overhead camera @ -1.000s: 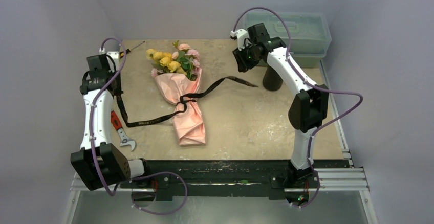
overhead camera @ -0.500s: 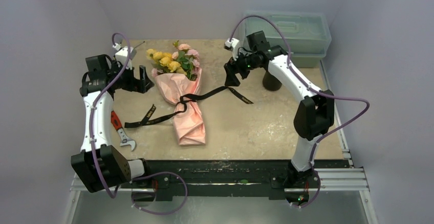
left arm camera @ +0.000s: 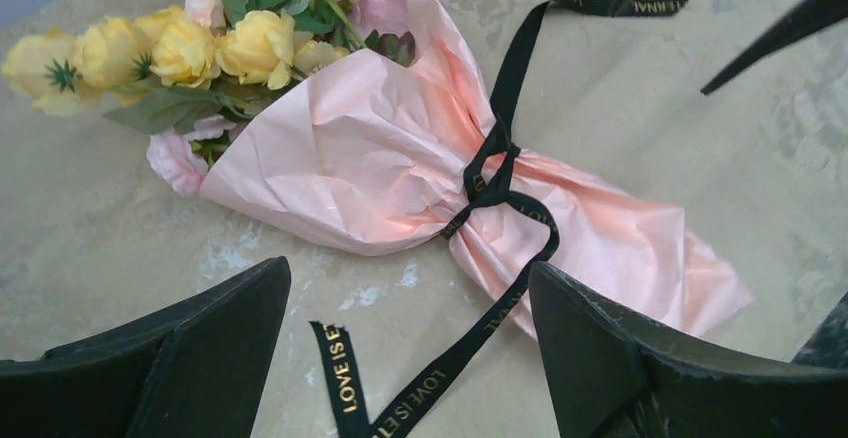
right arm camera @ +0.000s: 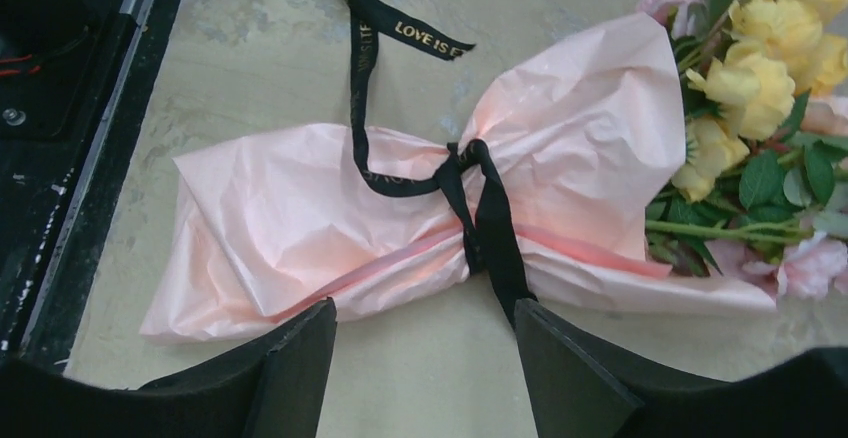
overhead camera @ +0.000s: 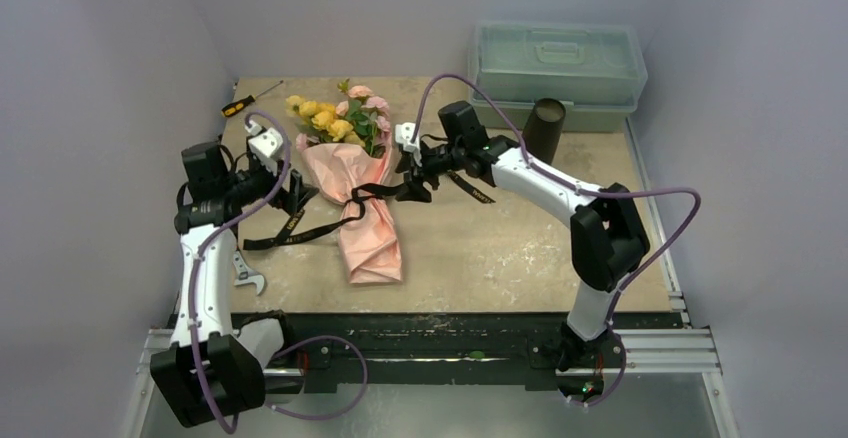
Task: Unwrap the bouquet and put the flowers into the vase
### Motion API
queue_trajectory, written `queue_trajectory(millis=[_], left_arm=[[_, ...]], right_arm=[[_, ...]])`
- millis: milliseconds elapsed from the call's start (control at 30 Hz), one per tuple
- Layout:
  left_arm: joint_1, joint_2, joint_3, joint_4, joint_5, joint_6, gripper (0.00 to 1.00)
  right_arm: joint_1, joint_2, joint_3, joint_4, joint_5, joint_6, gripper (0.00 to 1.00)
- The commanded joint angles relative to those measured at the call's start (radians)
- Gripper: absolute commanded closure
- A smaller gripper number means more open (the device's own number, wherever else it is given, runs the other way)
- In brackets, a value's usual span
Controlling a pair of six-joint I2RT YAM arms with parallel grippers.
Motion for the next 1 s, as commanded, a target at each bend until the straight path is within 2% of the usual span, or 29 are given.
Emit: queue_trajectory(millis=[0,67,167,400,533,633,967], left_arm=[[-0.005,-0.046,-0.083,-0.084,0.105,0.451,0.13],[-0.009,-0.020,-0.095,-0.172,0.135,0.599,0.16],[-0.010,-0.015,-0.104,-0.218,0.151,0.700,0.19],[-0.062,-0.049,-0.212,-0.133,0.124,0.842,0.35],[-0.110,-0.034,-0.244,-0.050,0.098,0.850,0.48],[-0.144,-0.063,-0.300,0.085,0.087,0.791,0.50],[-0.190,-0.053,-0.331,0.126,0.073,0.887,0.56]], right_arm=[[0.084,0.007,-0.017,0.182,0.023,-0.089,0.34],[0.110,0.032,-0.014,0.213,0.032,-0.095,0.41],[0.144,0.072,0.000,0.220,0.047,-0.139,0.48],[0.178,0.181,0.075,0.199,0.062,-0.234,0.61],[0.177,0.221,0.091,0.187,0.075,-0.284,0.63],[0.177,0.235,0.085,0.207,0.070,-0.289,0.64],[0.148,0.221,0.079,0.228,0.076,-0.269,0.66]])
